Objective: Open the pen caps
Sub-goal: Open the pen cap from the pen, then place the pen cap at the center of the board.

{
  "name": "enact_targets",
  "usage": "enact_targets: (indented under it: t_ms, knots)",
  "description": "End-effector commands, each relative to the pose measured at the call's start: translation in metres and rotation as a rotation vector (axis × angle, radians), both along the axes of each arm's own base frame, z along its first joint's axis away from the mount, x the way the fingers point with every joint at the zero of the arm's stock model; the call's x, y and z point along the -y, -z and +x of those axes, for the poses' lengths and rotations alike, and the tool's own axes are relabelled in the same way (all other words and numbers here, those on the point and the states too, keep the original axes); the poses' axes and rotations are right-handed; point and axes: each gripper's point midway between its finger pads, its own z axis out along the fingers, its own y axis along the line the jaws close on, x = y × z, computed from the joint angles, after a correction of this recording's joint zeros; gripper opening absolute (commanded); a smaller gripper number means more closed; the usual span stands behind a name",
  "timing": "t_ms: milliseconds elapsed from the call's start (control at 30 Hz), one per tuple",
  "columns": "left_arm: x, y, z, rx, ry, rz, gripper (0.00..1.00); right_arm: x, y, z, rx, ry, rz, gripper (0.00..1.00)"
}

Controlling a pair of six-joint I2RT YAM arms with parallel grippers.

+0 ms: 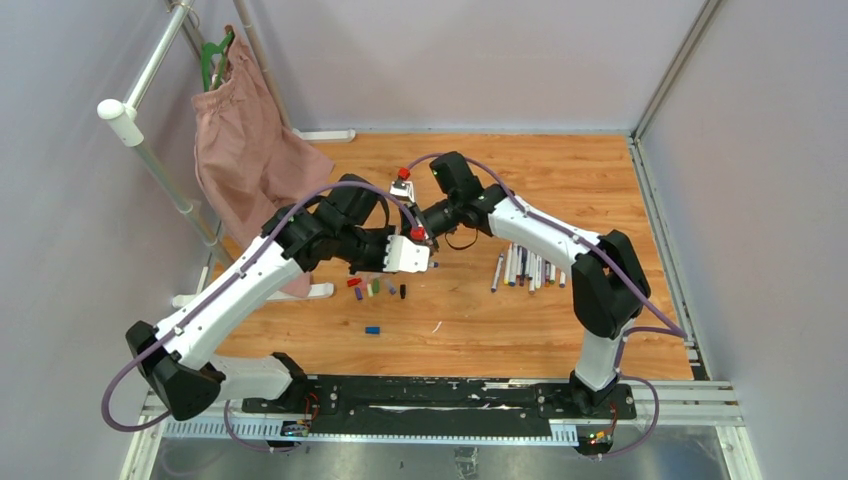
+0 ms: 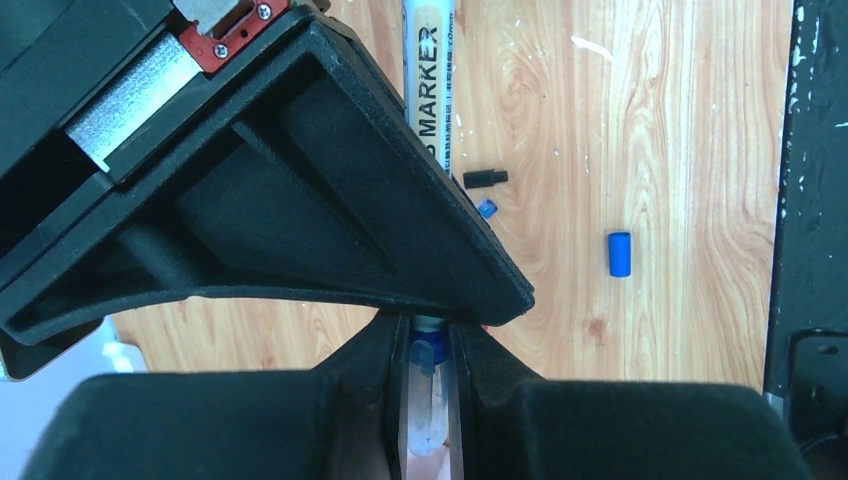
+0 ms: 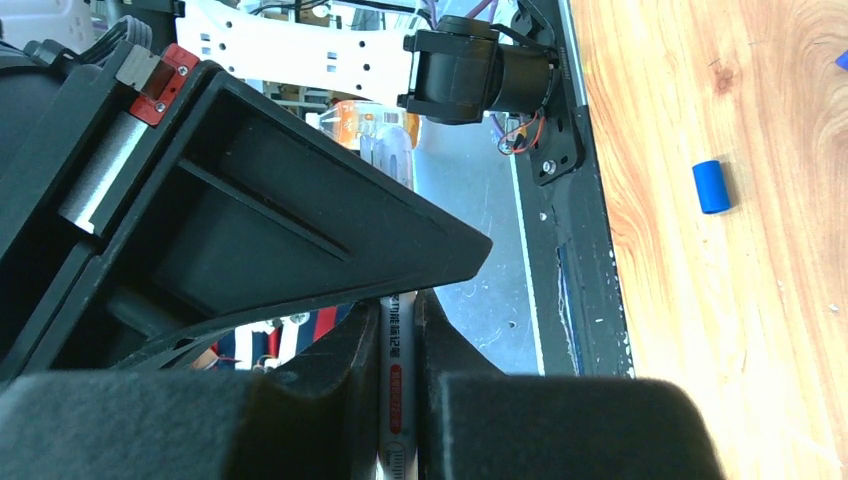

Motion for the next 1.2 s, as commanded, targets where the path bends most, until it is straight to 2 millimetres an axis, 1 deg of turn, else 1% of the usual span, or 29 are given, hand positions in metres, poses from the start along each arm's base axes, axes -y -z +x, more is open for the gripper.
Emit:
enact_targets:
  t_ms: [0, 67, 100, 167, 200, 233, 267, 300, 333, 367, 400, 433, 467, 500, 533, 567, 633, 700, 767, 800, 833, 867, 967, 1033, 1067, 1100, 1167]
  knots:
    - [0.022, 0.004, -0.001, -0.054, 0.050, -0.017, 0.00, -0.016, -0.005, 0.005, 0.052, 0.016, -0.007, 0.00]
    - [0.027, 0.005, 0.000, -0.068, 0.058, -0.020, 0.00, -0.023, 0.000, 0.005, 0.048, 0.006, -0.013, 0.00]
    - [0.030, 0.004, 0.002, -0.064, 0.069, -0.025, 0.00, -0.028, -0.002, 0.009, 0.057, 0.007, -0.008, 0.00]
    - [0.038, 0.000, 0.008, -0.049, 0.089, -0.040, 0.00, -0.038, 0.001, 0.024, 0.074, 0.034, -0.025, 0.00]
    - [0.037, -0.002, 0.015, -0.021, 0.077, -0.019, 0.00, -0.034, 0.009, 0.031, 0.069, 0.044, -0.072, 0.00]
    - [0.012, -0.002, 0.028, 0.041, 0.041, 0.100, 0.00, -0.006, 0.030, 0.014, 0.044, 0.011, -0.203, 0.00]
    - [-0.036, -0.002, 0.050, 0.094, -0.039, 0.219, 0.00, 0.045, 0.062, -0.033, 0.036, -0.039, -0.373, 0.00]
    - [-0.103, 0.003, 0.068, 0.077, -0.168, 0.224, 0.00, 0.092, 0.094, -0.071, 0.080, 0.027, -0.432, 0.00]
    - [-0.146, 0.017, 0.072, 0.067, -0.204, 0.203, 0.00, 0.112, 0.109, -0.066, 0.054, 0.250, -0.376, 0.00]
    - [-0.147, 0.027, 0.065, 0.061, -0.177, 0.260, 0.00, 0.115, 0.098, -0.051, -0.055, 0.373, -0.280, 0.00]
    - [-0.130, 0.024, 0.059, 0.084, -0.154, 0.305, 0.00, 0.113, 0.080, -0.049, -0.133, 0.308, -0.327, 0.00]
    - [-0.115, 0.015, 0.062, 0.133, -0.139, 0.277, 0.00, 0.118, 0.080, -0.048, 0.027, 0.176, -0.417, 0.00]
    - [-0.109, 0.006, 0.069, 0.181, -0.164, 0.254, 0.00, 0.113, 0.076, -0.051, 0.003, 0.123, -0.422, 0.00]
    - [-0.107, -0.003, 0.074, 0.198, -0.197, 0.236, 0.00, 0.113, 0.076, -0.045, -0.006, 0.147, -0.408, 0.00]
    - [-0.104, -0.006, 0.075, 0.189, -0.217, 0.220, 0.00, 0.113, 0.072, -0.037, 0.006, 0.197, -0.386, 0.00]
    - [-0.100, -0.007, 0.074, 0.187, -0.221, 0.207, 0.00, 0.108, 0.064, -0.032, 0.016, 0.223, -0.326, 0.00]
    - [-0.083, -0.018, 0.074, 0.192, -0.229, 0.110, 0.00, 0.103, 0.052, -0.027, 0.050, 0.223, -0.280, 0.00]
    - [-0.071, -0.028, 0.083, 0.192, -0.285, 0.019, 0.00, 0.103, 0.044, -0.023, 0.089, 0.223, -0.255, 0.00]
    - [-0.062, -0.024, 0.084, 0.146, -0.289, -0.015, 0.00, 0.108, 0.042, -0.013, 0.145, 0.262, -0.260, 0.00]
    - [-0.058, -0.019, 0.085, 0.118, -0.302, -0.030, 0.00, 0.113, 0.046, -0.004, 0.179, 0.303, -0.288, 0.00]
    - [-0.054, -0.010, 0.089, 0.084, -0.316, -0.034, 0.00, 0.121, 0.054, 0.007, 0.210, 0.355, -0.333, 0.00]
    - [-0.051, 0.001, 0.091, 0.045, -0.335, -0.035, 0.00, 0.133, 0.063, 0.021, 0.242, 0.420, -0.401, 0.00]
    - [-0.046, 0.040, 0.097, -0.078, -0.379, 0.009, 0.00, 0.175, 0.092, 0.056, 0.384, 0.617, -0.651, 0.00]
    - [-0.043, 0.067, 0.099, -0.141, -0.410, 0.025, 0.01, 0.200, 0.103, 0.073, 0.460, 0.723, -0.788, 0.00]
    - [-0.041, 0.080, 0.100, -0.166, -0.422, 0.031, 0.03, 0.211, 0.107, 0.081, 0.486, 0.775, -0.848, 0.00]
    - [-0.038, 0.090, 0.104, -0.171, -0.438, 0.023, 0.05, 0.219, 0.110, 0.088, 0.507, 0.814, -0.886, 0.00]
    - [-0.036, 0.112, 0.104, -0.203, -0.461, 0.032, 0.08, 0.227, 0.114, 0.102, 0.537, 0.894, -0.929, 0.00]
